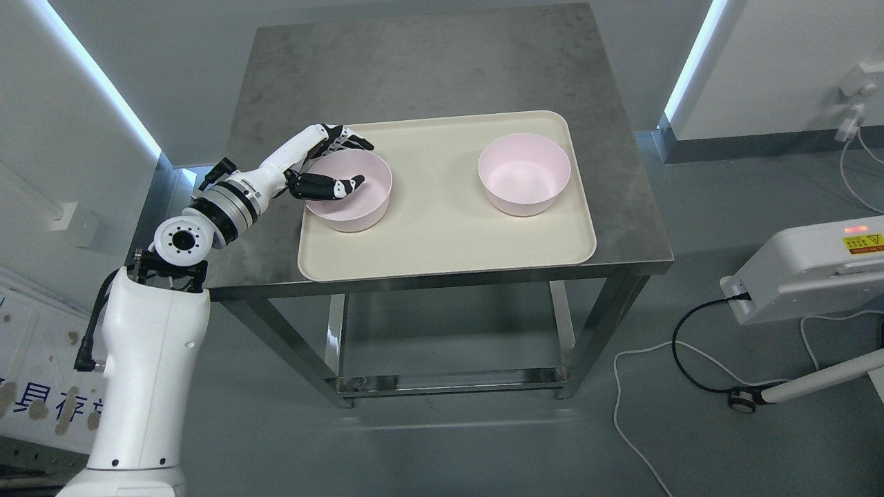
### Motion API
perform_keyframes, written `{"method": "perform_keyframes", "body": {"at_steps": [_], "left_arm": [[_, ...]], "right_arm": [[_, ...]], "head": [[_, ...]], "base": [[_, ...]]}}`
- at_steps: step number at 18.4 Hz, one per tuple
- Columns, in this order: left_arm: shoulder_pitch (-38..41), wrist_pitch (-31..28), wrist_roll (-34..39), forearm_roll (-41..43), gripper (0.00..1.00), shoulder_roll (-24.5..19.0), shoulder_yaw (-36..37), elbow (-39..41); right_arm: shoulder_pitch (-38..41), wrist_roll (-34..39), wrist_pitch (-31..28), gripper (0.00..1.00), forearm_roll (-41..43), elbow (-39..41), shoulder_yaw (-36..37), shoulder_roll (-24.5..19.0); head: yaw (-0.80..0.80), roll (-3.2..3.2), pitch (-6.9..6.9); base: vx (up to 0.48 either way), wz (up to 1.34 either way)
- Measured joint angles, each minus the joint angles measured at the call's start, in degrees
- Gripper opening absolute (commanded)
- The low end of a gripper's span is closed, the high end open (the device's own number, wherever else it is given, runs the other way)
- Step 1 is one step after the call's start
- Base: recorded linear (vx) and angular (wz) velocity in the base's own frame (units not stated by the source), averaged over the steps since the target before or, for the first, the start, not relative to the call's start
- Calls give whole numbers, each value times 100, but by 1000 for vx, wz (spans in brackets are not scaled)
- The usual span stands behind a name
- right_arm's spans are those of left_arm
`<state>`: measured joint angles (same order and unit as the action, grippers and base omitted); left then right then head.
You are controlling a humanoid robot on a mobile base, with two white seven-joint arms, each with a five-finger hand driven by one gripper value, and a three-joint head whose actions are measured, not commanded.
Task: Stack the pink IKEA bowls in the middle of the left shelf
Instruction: 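Grasp the rim of the nearer pink bowl with the left hand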
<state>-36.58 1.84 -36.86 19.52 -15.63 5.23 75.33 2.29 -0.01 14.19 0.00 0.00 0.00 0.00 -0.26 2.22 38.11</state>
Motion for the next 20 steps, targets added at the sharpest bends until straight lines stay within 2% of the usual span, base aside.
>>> {"method": "perform_keyframes", "body": {"at_steps": [5, 7, 12, 20], "left_arm": [[-59, 390, 13, 401, 6, 86, 48, -32], [-80, 572, 24, 484, 0, 117, 56, -40], [-100, 850, 27, 590, 0, 178, 53, -55], [-170, 889, -9, 603, 0, 439, -75, -24]], "right_arm": [[0, 1, 0, 100, 0, 0, 0, 0], [0, 1, 0, 100, 0, 0, 0, 0], [0, 1, 0, 100, 0, 0, 0, 0], [0, 1, 0, 100, 0, 0, 0, 0]], "head": [[0, 0, 0], [0, 0, 0], [0, 0, 0], [0, 0, 0]], "base": [[0, 0], [0, 0], [0, 0], [0, 0]]}}
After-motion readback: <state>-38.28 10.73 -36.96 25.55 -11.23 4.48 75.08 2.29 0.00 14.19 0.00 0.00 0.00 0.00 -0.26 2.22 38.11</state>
